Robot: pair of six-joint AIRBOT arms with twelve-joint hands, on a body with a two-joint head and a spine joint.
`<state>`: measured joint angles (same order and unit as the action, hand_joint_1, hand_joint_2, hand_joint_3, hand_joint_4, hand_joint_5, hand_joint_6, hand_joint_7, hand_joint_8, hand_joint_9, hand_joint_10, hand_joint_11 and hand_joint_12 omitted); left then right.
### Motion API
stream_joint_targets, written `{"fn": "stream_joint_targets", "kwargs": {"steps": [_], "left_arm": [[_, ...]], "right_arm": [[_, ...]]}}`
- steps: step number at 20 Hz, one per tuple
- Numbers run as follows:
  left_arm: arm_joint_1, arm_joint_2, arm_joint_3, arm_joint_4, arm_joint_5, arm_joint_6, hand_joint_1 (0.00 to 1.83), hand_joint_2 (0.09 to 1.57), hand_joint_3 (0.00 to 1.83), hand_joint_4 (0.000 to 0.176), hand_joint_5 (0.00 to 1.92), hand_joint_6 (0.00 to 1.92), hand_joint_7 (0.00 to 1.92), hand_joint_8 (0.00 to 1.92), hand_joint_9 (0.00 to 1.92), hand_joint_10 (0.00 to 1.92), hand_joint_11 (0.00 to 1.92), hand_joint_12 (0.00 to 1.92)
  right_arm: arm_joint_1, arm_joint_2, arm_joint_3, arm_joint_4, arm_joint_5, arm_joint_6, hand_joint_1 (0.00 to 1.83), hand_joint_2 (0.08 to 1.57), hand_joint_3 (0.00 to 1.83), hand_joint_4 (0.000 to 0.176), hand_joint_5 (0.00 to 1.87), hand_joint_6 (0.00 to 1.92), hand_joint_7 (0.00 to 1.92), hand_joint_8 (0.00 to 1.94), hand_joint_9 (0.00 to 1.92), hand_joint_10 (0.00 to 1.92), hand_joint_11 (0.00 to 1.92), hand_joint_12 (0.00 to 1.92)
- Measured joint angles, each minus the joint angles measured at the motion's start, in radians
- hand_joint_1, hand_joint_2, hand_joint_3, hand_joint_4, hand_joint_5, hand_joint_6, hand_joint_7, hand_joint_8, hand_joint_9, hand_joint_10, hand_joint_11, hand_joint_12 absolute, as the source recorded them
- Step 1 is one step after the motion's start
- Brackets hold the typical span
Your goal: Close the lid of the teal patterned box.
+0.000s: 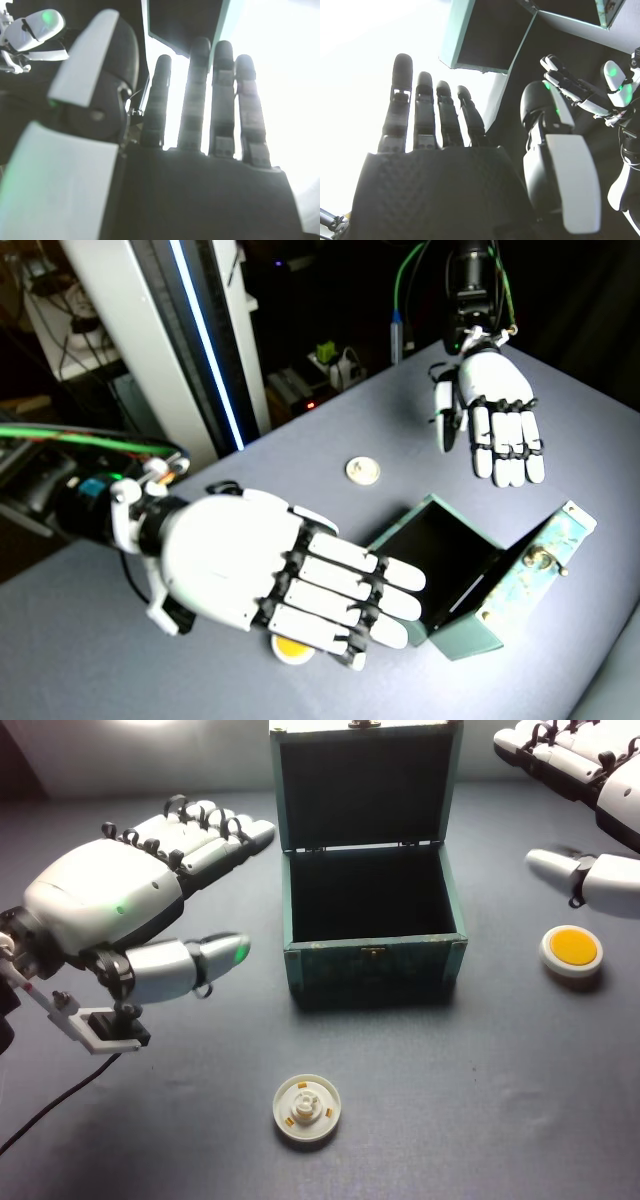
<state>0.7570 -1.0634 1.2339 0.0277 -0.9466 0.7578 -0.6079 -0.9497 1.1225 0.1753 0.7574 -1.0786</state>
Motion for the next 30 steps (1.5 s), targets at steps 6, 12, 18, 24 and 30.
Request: {"fn": "stream_joint_targets", "kwargs": {"steps": [6, 12, 18, 24, 30], "left_arm": [[0.0, 0.0, 0.0, -0.001, -0.003, 0.0, 0.01, 1.4, 0.01, 0.073, 0.0, 0.0, 0.0, 0.0, 0.0, 0.0, 0.0, 0.0], [-0.007, -0.003, 0.009, 0.006, 0.015, 0.0, 0.0, 1.4, 0.01, 0.03, 0.0, 0.0, 0.0, 0.0, 0.0, 0.0, 0.0, 0.0], [-0.022, -0.025, 0.021, 0.024, 0.039, -0.007, 0.0, 1.42, 0.01, 0.023, 0.0, 0.0, 0.0, 0.0, 0.0, 0.0, 0.0, 0.0], [-0.025, -0.032, 0.031, 0.038, 0.047, -0.01, 0.0, 1.41, 0.0, 0.042, 0.0, 0.0, 0.0, 0.0, 0.0, 0.0, 0.0, 0.0], [-0.032, -0.042, 0.038, 0.048, 0.064, -0.02, 0.03, 1.45, 0.01, 0.017, 0.0, 0.0, 0.0, 0.0, 0.0, 0.0, 0.0, 0.0]], "right_arm": [[0.002, 0.0, 0.0, 0.002, 0.004, 0.0, 0.3, 1.46, 0.0, 0.0, 0.0, 0.0, 0.01, 0.0, 0.0, 0.21, 0.0, 1.52], [0.054, -0.005, 0.019, -0.002, 0.023, 0.0, 0.21, 1.45, 0.0, 0.0, 0.0, 0.0, 0.04, 0.01, 0.0, 0.45, 0.0, 1.56], [0.123, -0.05, 0.083, 0.024, -0.024, 0.0, 0.18, 1.46, 0.0, 0.0, 0.0, 0.0, 0.04, 0.01, 0.0, 0.42, 0.0, 1.56], [0.194, -0.076, 0.127, 0.023, -0.061, 0.0, 0.19, 1.48, 0.0, 0.0, 0.0, 0.0, 0.0, 0.0, 0.0, 0.13, 0.0, 1.58], [0.248, -0.12, 0.187, 0.019, -0.136, 0.0, 0.28, 1.44, 0.0, 0.0, 0.0, 0.0, 0.18, 0.09, 0.0, 0.36, 0.0, 1.92]]}}
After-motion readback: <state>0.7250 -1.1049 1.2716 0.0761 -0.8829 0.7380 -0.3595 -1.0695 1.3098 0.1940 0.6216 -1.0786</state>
